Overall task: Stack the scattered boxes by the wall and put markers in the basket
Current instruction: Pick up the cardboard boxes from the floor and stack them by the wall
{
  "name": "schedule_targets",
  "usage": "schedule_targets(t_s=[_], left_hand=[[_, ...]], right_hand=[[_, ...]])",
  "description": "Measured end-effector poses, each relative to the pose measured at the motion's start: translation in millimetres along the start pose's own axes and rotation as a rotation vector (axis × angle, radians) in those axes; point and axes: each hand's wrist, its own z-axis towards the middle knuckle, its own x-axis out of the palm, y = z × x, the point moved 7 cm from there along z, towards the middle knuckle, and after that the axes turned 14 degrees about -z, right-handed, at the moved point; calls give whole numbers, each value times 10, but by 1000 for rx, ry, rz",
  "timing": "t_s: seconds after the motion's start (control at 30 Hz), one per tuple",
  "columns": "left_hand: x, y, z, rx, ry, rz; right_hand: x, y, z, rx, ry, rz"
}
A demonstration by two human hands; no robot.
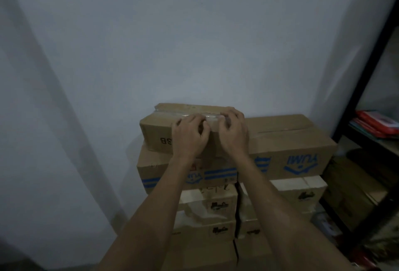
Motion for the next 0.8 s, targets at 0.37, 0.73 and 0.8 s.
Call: schedule_targets(t_s=[0.37,0.73,0.8], left_hand=[[251,230,331,-60,-117,205],[385,306,380,-58,-240,297],[365,277,379,-77,-215,299]], right_hand=[[398,-185,781,-165,124,103],[501,-233,842,-200,106,78],[515,-240,839,-199,159,68]])
